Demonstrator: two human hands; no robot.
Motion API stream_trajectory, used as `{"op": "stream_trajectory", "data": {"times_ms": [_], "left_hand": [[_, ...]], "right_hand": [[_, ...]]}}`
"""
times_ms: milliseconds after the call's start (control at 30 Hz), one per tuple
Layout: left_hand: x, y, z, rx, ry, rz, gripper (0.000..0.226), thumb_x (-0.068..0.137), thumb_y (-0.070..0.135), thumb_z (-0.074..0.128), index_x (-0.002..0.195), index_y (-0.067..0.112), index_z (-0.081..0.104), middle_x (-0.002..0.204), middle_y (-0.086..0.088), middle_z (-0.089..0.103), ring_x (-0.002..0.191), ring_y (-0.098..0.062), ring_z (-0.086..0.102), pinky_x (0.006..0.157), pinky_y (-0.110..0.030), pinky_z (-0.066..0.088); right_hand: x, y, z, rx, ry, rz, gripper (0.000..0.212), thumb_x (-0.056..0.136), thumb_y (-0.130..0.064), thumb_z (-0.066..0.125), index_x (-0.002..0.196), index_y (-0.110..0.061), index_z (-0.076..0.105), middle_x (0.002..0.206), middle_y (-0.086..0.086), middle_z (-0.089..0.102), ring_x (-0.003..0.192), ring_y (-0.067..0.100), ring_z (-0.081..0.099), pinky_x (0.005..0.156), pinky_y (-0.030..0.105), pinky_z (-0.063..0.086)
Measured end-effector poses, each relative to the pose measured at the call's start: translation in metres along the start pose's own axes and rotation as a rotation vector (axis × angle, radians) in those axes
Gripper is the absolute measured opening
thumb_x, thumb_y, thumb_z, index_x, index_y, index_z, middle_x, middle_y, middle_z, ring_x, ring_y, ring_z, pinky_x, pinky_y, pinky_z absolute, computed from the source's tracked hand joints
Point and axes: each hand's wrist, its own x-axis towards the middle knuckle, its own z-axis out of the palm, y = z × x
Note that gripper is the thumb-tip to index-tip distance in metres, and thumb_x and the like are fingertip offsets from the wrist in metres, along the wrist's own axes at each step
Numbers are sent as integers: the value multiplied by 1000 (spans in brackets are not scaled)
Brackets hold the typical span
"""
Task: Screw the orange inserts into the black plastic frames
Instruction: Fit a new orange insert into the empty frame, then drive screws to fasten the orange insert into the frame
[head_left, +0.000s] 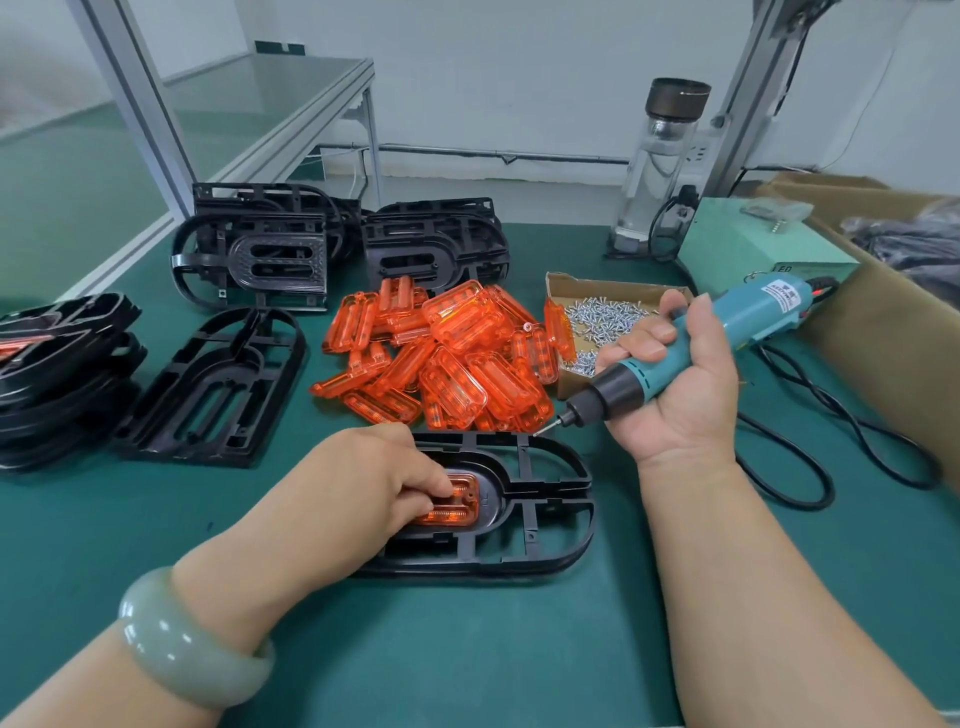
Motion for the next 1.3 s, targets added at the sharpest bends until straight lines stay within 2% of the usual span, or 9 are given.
{"op": "stream_trajectory", "data": {"times_ms": [333, 433, 633, 733, 800, 867, 933, 1033, 1300], "left_hand": [[2, 17, 17, 60, 77, 81, 21, 91, 26, 58, 105, 35, 70, 96, 10, 57, 96, -10, 53, 86, -24, 41], [5, 16, 17, 67, 73, 102, 21, 92, 26, 57, 106, 35, 70, 98, 11, 57, 96, -8, 52, 86, -20, 39], [9, 15, 8, 3, 10, 93, 15, 88, 31, 61, 96, 36, 73, 88, 17, 55, 86, 2, 51, 76, -8, 37], [25, 22, 0, -13, 71, 98, 12, 86, 30, 62, 85, 34, 73, 78, 22, 54, 78, 6, 52, 72, -5, 34], [44, 32, -5, -44, 149, 123, 14, 87, 26, 61, 89, 31, 73, 80, 24, 54, 76, 6, 51, 73, -3, 33], [67, 44, -8, -42, 215, 157, 20, 91, 23, 56, 102, 28, 72, 92, 17, 61, 86, 0, 54, 80, -8, 35], [93, 56, -6, 4, 244, 190, 26, 94, 20, 51, 112, 26, 69, 106, 5, 67, 101, -15, 57, 92, -25, 41], [132, 67, 1, 132, 194, 215, 29, 97, 19, 46, 115, 26, 66, 112, -2, 67, 107, -25, 53, 94, -37, 43], [180, 73, 16, 309, -39, 163, 27, 92, 25, 52, 116, 34, 64, 103, -5, 59, 116, -28, 42, 90, -38, 39]], "right_hand": [[-1, -5, 1, 21, -48, -2, 15, 85, -35, 54, 87, -20, 54, 59, -11, 46, 44, 1, 44, 53, 18, 43], [-1, -8, -1, 22, -42, -1, 15, 86, -35, 54, 87, -21, 54, 59, -12, 46, 44, 1, 44, 53, 18, 43], [2, -14, -4, 39, -50, 1, 14, 85, -36, 55, 87, -22, 55, 58, -12, 46, 44, 1, 45, 53, 18, 43], [4, -16, -5, 49, -52, 4, 14, 84, -36, 55, 88, -22, 55, 59, -12, 46, 44, 1, 45, 54, 17, 43], [5, -17, -5, 50, -51, 2, 15, 84, -36, 55, 88, -22, 55, 59, -12, 46, 44, 1, 45, 54, 18, 43], [5, -17, -5, 54, -51, -3, 16, 85, -36, 55, 89, -21, 55, 60, -12, 45, 45, 2, 45, 54, 18, 44], [6, -18, -6, 63, -52, -6, 16, 85, -36, 55, 89, -20, 55, 60, -12, 46, 44, 2, 45, 53, 18, 44], [7, -20, -6, 61, -46, -15, 17, 86, -36, 54, 88, -20, 55, 59, -11, 46, 44, 1, 44, 54, 18, 43], [10, -25, -5, 90, -42, -22, 18, 83, -38, 54, 88, -21, 55, 58, -12, 44, 43, 0, 43, 54, 17, 41]]}}
